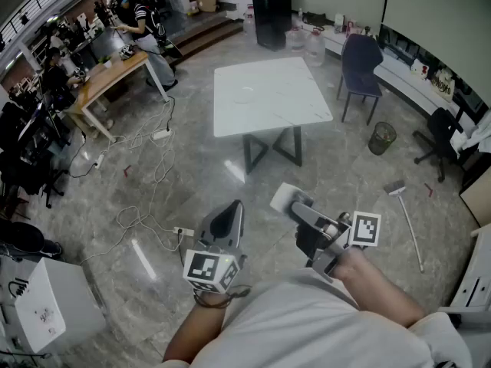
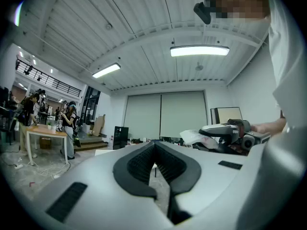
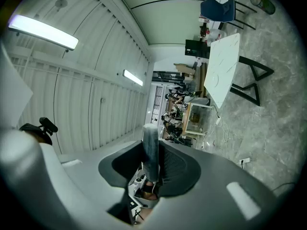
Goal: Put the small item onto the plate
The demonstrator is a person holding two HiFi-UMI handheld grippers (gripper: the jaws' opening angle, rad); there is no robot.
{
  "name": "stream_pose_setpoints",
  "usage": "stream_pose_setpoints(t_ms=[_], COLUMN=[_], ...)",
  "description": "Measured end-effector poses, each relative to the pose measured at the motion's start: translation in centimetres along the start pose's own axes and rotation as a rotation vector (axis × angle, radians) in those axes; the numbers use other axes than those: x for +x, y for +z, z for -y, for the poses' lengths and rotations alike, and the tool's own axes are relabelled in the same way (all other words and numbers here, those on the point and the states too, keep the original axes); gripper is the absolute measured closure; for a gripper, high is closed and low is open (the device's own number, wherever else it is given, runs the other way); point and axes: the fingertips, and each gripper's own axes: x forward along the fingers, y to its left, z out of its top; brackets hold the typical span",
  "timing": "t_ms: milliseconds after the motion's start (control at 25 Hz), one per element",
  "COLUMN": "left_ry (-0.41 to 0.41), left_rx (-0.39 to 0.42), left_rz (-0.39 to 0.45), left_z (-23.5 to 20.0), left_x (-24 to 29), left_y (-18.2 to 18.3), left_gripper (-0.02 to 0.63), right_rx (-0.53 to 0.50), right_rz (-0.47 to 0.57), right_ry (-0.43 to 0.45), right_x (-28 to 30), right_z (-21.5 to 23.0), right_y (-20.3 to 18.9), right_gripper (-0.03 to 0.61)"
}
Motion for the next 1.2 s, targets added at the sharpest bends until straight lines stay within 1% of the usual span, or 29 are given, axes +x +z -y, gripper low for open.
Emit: stream_pose_setpoints(t_ms=[360, 720, 960, 1080, 1200], left_ry=[-0.009, 0.007, 0.017, 0.026, 0.040], left_rx=[-0.009, -0.018, -0.007, -0.007, -0.009], left_rz=[-0.009, -0.009, -0.011, -0.022, -0.027], left_z=[-0.1, -1.0, -1.7, -2.5, -3.4], left_x=[-0.9, -1.1, 1.4, 3.8, 7.0], left_y=[-0.7, -0.9, -1.2, -1.5, -1.6], left_gripper=[0.607, 0.607, 0.607, 0.607, 0.607], right_rx=[-0.005, -0.026, -0.030, -0.035, -0.031], right_rz=[0.002, -0.018, -0.032, -0.043, -0.058], right_ry=[-0.001, -0.002, -0.011, -0.008, -0.005], right_x=[-0.2, 0.6, 1.0, 1.9, 3.0], right_z=[0.0, 0.1, 1.8, 2.9, 4.2], right_y=[-1.2, -1.7, 0.6, 2.9, 6.0], right_gripper=[0.477, 0.477, 0.477, 0.477, 0.477])
